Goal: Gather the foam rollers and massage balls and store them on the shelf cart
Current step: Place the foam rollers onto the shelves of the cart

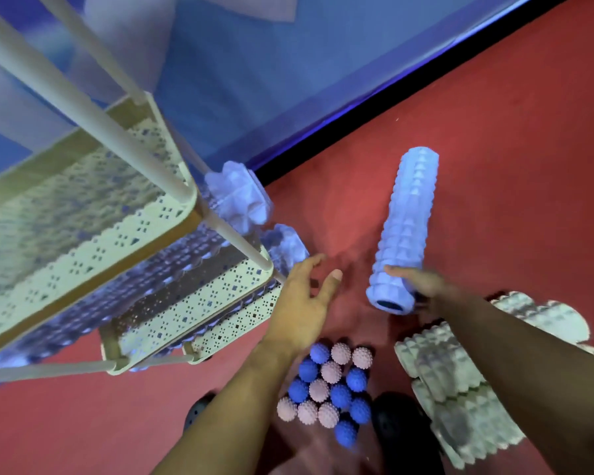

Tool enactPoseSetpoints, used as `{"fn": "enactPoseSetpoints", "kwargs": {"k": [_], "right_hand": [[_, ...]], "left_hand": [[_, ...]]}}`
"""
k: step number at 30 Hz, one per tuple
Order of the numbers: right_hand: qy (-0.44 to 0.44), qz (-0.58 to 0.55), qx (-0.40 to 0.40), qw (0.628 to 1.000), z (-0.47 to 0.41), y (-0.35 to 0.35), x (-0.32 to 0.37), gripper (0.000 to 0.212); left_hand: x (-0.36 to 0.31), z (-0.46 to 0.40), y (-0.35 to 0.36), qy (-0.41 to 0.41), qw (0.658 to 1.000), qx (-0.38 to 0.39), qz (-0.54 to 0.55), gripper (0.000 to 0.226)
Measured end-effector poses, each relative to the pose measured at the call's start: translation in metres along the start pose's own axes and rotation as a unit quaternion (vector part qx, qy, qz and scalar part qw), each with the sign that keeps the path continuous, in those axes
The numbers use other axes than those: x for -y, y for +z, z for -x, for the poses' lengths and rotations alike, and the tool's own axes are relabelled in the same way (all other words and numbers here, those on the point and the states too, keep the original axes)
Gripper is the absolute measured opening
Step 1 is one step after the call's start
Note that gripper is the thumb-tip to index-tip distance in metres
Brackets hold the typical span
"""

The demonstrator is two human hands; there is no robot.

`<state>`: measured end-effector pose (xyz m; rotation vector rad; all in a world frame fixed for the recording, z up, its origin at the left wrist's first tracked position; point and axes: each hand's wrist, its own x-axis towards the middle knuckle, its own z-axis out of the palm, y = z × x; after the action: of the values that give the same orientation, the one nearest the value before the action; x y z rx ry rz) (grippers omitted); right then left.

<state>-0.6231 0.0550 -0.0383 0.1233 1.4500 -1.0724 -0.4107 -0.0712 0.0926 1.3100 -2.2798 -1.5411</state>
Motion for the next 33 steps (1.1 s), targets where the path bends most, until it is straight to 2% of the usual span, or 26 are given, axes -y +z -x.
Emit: {"fn": "enactPoseSetpoints", "kwargs": {"k": [2, 4, 5, 9, 12, 15, 19, 21, 24, 27, 28, 30, 33], "right_hand": [[0.026, -0.075, 0.031, 0.996, 0.026, 0.027, 0.017, 0.063], [0.024, -0.115, -0.001, 0.993, 0.063, 0.053, 0.036, 0.047], [0.001, -0.150, -0.005, 0.989, 0.077, 0.062, 0.044, 0.045], [-0.086, -0.266, 0.080, 0.957, 0.169, 0.110, 0.076, 0.047], [-0.129, -0.242, 0.169, 0.947, 0.240, 0.146, 0.084, 0.056], [-0.169, -0.198, 0.222, 0.940, 0.300, 0.181, 0.071, 0.056], [-0.219, -0.163, 0.209, 0.939, 0.361, 0.231, 0.032, 0.054], [-0.236, -0.150, 0.204, 0.938, 0.385, 0.254, 0.012, 0.064], [-0.270, -0.119, 0.187, 0.937, 0.409, 0.279, -0.010, 0.071], [-0.293, -0.113, 0.172, 0.934, 0.420, 0.294, -0.024, 0.091], [-0.291, -0.134, 0.177, 0.931, 0.427, 0.294, -0.024, 0.085], [-0.286, -0.182, 0.189, 0.922, 0.434, 0.285, -0.018, 0.057], [-0.280, -0.207, 0.168, 0.922, 0.436, 0.261, -0.003, 0.053]], "left_hand": [[-0.010, 0.014, -0.008, -0.007, 0.999, -0.015, 0.036, 0.058], [-0.023, 0.032, -0.017, -0.013, 0.998, -0.024, 0.057, 0.058], [-0.030, 0.043, -0.023, -0.015, 0.997, -0.030, 0.063, 0.058], [-0.058, 0.095, -0.053, 0.003, 0.995, -0.051, 0.085, 0.057], [-0.079, 0.142, -0.077, 0.016, 0.988, -0.064, 0.143, 0.047], [-0.095, 0.189, -0.095, 0.028, 0.971, -0.089, 0.221, 0.057], [-0.112, 0.241, -0.112, 0.011, 0.917, -0.095, 0.389, 0.082], [-0.118, 0.264, -0.121, 0.001, 0.886, -0.131, 0.445, 0.088], [-0.116, 0.291, -0.136, 0.006, 0.852, -0.191, 0.488, 0.076], [-0.108, 0.308, -0.149, 0.024, 0.834, -0.235, 0.499, 0.066], [-0.104, 0.311, -0.154, 0.029, 0.831, -0.254, 0.495, 0.065], [-0.095, 0.317, -0.164, 0.039, 0.825, -0.281, 0.489, 0.066], [-0.075, 0.323, -0.182, 0.045, 0.819, -0.312, 0.479, 0.060]]}}
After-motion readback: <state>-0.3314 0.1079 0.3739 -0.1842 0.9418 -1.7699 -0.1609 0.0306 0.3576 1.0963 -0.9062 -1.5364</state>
